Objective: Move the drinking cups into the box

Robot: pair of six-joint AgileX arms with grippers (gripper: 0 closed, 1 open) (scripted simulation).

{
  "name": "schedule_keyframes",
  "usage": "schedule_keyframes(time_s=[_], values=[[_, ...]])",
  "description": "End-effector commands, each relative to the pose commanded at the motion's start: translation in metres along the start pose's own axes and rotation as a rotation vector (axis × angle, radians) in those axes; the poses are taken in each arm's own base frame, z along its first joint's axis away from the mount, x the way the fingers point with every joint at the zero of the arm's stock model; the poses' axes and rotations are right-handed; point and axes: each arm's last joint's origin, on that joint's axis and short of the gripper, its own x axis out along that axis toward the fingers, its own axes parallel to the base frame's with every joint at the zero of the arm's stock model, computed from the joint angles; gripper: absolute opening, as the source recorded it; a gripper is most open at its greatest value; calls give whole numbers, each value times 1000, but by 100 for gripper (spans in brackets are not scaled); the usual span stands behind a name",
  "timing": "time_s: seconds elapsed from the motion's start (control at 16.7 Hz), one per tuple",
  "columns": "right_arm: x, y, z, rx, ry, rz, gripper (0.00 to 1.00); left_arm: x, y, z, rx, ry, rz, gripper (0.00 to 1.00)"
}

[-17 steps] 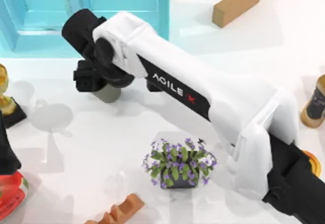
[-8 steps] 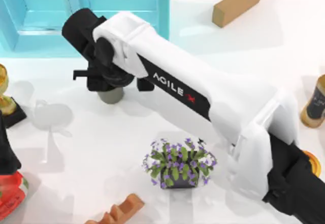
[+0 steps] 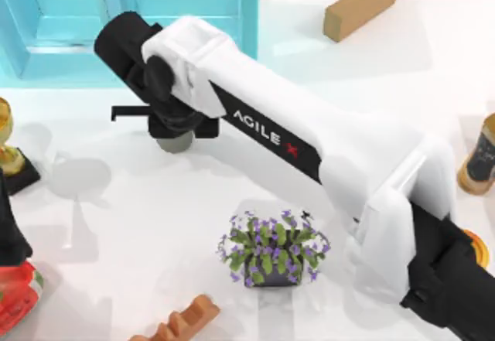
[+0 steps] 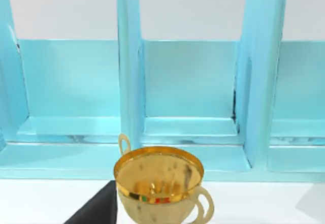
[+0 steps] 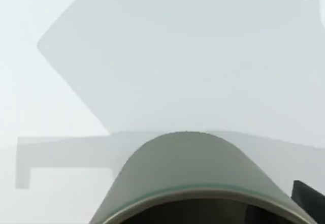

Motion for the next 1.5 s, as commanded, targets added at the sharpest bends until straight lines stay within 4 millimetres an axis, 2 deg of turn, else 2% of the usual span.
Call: schedule_keyframes(time_s=[0.42,0.54,0.84,1.2,1.32,1.5], values=[[-2,1,0,-2,-1,3,0,0,0,0,0,0,0,100],[-8,-3,7,3,-10,8,0,0,0,0,0,0,0,100],[-46,-35,36,5,-21,15,0,0,0,0,0,0,0,100],[-79,-88,45,-6,9,-6,0,0,0,0,0,0,0,100],[-88,-97,47,-3,1,1,0,0,0,0,0,0,0,100],[-90,-98,47,-2,-1,3,0,0,0,0,0,0,0,100]])
